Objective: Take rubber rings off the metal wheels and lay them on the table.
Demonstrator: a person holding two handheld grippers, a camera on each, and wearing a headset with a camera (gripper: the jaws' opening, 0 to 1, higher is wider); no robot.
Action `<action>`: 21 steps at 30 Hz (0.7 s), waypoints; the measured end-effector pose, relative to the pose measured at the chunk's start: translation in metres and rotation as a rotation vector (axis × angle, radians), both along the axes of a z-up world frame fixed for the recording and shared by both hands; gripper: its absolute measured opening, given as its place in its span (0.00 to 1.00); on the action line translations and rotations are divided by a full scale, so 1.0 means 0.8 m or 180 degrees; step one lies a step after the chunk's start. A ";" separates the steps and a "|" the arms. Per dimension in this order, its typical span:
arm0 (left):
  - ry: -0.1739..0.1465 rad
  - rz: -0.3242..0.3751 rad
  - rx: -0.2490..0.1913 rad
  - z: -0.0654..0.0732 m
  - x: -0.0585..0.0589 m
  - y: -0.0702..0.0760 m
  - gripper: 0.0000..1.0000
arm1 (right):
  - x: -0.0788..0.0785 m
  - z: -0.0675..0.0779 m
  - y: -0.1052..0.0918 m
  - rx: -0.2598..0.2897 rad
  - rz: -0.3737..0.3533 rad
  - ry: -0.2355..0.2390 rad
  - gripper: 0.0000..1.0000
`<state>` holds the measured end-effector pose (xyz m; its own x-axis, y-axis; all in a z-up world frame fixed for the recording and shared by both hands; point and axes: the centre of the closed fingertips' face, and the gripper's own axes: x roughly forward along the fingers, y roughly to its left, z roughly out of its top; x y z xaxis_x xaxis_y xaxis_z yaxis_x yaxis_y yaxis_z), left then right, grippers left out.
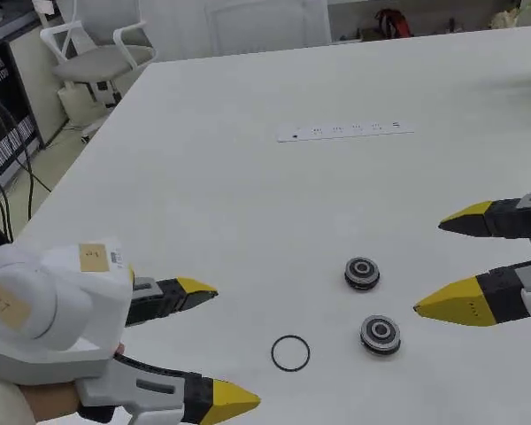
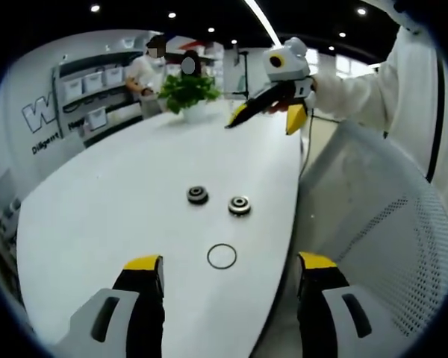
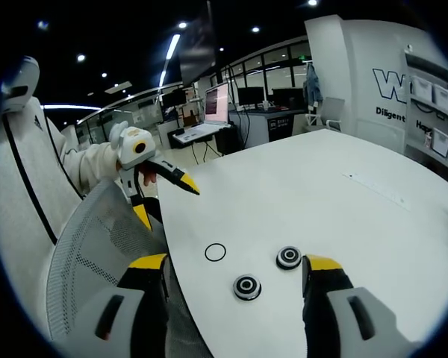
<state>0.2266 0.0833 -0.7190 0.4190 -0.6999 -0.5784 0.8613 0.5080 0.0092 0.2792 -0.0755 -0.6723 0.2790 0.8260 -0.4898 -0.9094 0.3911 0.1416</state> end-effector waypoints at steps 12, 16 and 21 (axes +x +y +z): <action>-0.0188 0.0145 -0.0013 0.031 0.014 -0.008 0.79 | -0.004 -0.022 -0.030 0.0060 -0.0080 0.0082 0.68; -0.0250 0.0147 0.0008 0.041 0.021 -0.016 0.80 | -0.008 -0.030 -0.038 0.0092 -0.0124 0.0133 0.68; -0.0296 0.0093 0.0010 0.050 0.028 -0.034 0.79 | -0.012 -0.040 -0.050 0.0139 -0.0165 0.0182 0.67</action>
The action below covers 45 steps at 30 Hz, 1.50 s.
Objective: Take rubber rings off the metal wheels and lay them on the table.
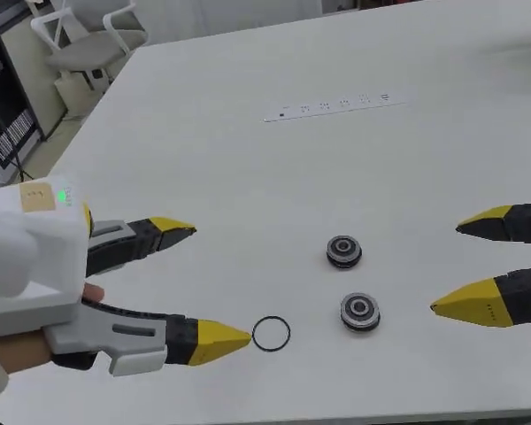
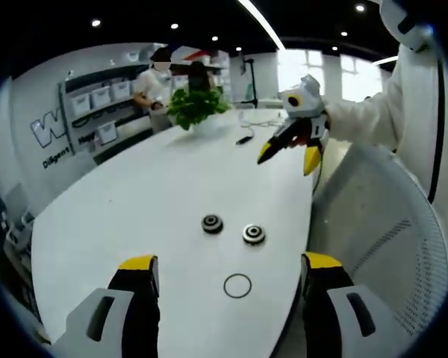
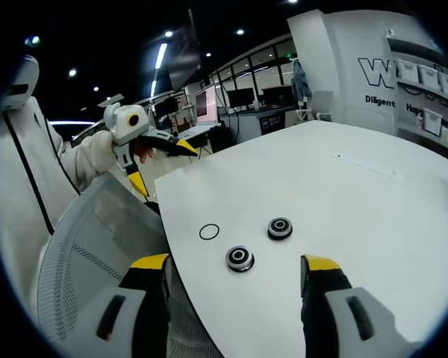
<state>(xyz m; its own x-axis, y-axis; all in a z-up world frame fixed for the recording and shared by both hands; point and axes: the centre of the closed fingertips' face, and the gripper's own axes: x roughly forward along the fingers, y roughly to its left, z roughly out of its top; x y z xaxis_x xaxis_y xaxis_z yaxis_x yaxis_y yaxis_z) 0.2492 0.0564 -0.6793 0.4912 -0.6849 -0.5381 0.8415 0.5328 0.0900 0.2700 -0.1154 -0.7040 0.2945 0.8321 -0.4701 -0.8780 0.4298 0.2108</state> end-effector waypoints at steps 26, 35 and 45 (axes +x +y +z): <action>-0.0079 -0.0263 -0.0061 0.013 0.025 -0.104 0.67 | 0.008 -0.055 -0.009 0.0252 0.0185 0.0169 0.58; -0.0052 -0.0451 -0.0040 -0.002 0.035 -0.142 0.61 | 0.010 -0.072 -0.009 0.0286 0.0246 0.0229 0.51; 0.0084 -0.0545 0.0069 -0.044 0.043 -0.154 0.50 | 0.018 -0.079 0.010 0.0337 0.0357 0.0271 0.46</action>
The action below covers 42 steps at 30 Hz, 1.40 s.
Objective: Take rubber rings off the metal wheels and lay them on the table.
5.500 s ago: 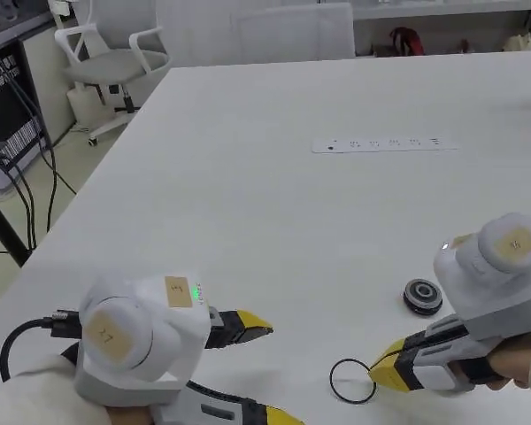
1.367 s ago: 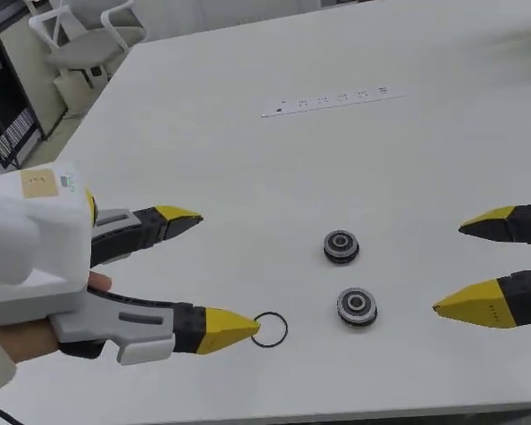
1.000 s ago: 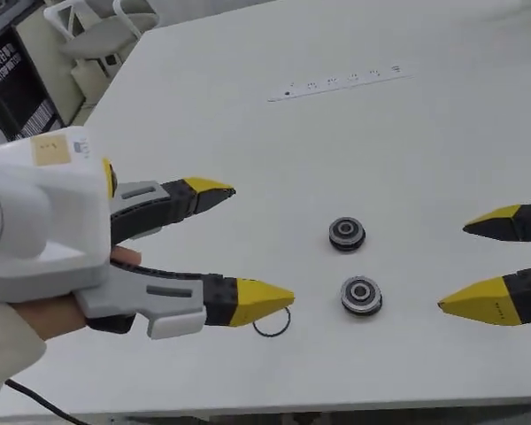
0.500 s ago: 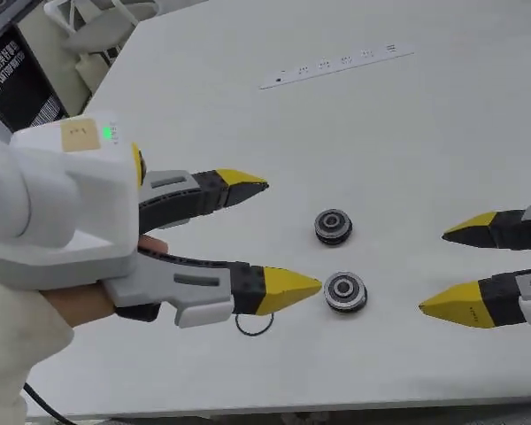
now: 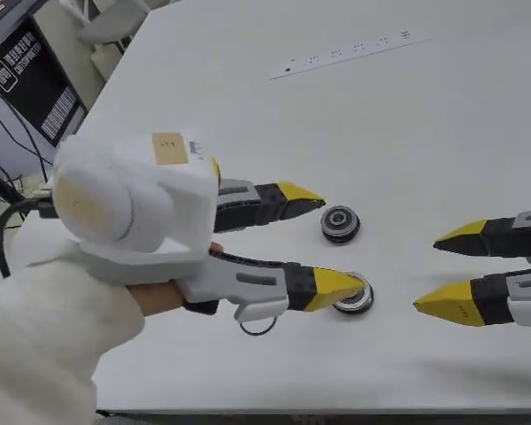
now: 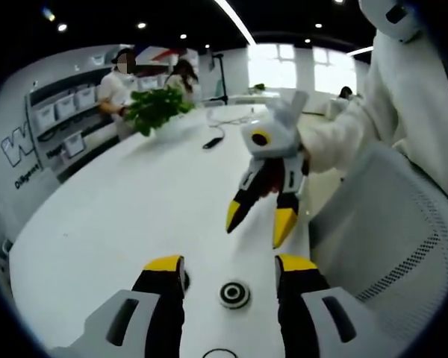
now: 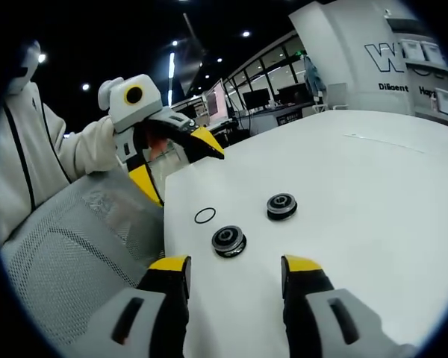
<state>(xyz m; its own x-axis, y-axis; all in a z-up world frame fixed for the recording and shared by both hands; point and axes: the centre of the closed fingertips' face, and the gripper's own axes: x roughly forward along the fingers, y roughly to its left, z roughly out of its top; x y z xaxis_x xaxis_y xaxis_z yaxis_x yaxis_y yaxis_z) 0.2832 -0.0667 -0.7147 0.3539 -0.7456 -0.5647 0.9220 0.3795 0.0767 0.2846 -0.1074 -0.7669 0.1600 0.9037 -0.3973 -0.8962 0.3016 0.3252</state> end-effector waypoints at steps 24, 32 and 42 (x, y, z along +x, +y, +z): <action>0.0373 0.0202 -0.0020 -0.075 -0.001 0.009 0.41 | -0.006 -0.038 0.036 -0.0285 0.0434 -0.0026 0.40; 0.0419 0.0254 -0.0002 -0.090 0.002 0.014 0.34 | -0.012 -0.046 0.043 -0.0353 0.0510 -0.0092 0.39; 0.0403 0.0209 0.0045 -0.101 0.000 0.013 0.26 | -0.011 -0.046 0.047 -0.0296 0.0463 -0.0107 0.36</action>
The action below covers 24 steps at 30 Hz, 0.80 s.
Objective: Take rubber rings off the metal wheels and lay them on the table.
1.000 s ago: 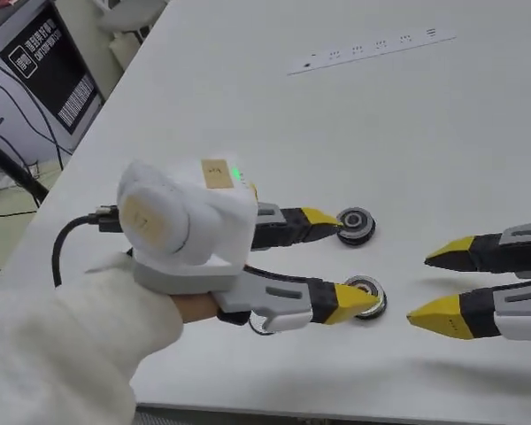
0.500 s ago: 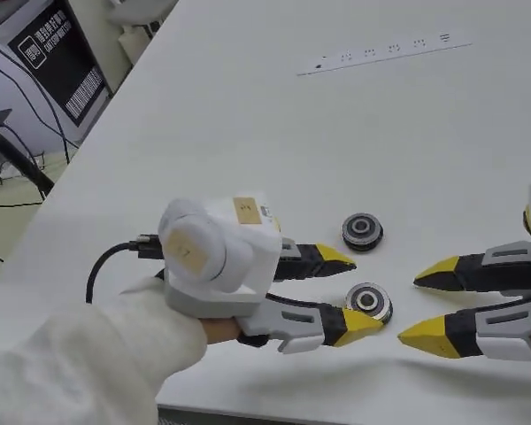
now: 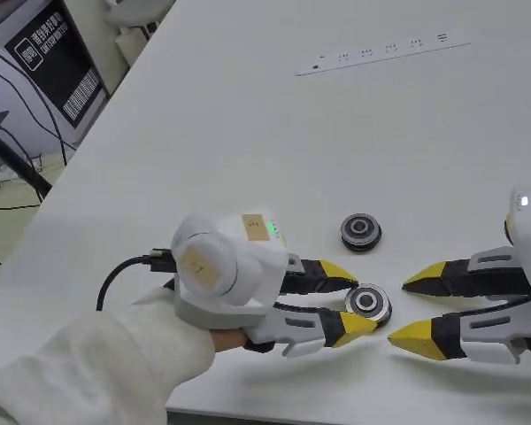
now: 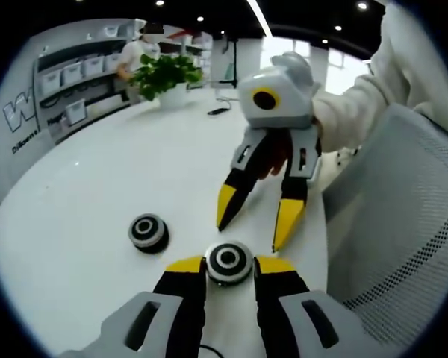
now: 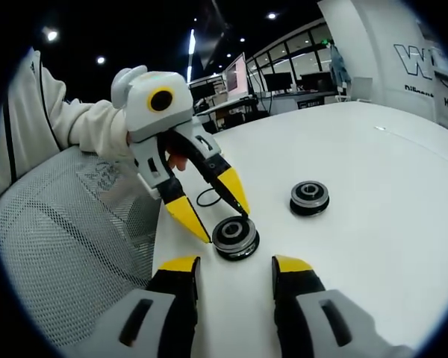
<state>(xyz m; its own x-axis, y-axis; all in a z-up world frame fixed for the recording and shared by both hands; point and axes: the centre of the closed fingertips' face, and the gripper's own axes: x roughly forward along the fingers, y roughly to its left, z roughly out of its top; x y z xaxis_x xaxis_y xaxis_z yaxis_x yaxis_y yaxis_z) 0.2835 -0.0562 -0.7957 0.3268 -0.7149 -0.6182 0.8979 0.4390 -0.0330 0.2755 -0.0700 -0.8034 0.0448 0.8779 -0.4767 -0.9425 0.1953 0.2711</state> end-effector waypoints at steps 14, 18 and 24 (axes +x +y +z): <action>-0.0162 -0.0041 0.0006 0.003 0.005 -0.001 0.17 | 0.004 -0.001 0.001 0.0037 -0.0063 -0.0045 0.32; -0.0197 -0.0076 0.0011 0.003 0.005 -0.002 0.17 | 0.006 -0.002 0.002 0.0040 -0.0064 -0.0053 0.29; -0.0193 -0.0121 0.0006 0.001 0.002 -0.002 0.15 | 0.008 -0.003 0.005 0.0043 -0.0068 -0.0065 0.26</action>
<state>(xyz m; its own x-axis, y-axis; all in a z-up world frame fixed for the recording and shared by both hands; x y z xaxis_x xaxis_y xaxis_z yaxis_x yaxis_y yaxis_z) 0.2849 -0.0582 -0.7951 0.3362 -0.7262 -0.5996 0.9143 0.4045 0.0227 0.2819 -0.0659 -0.8060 0.0731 0.8830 -0.4636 -0.9435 0.2119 0.2547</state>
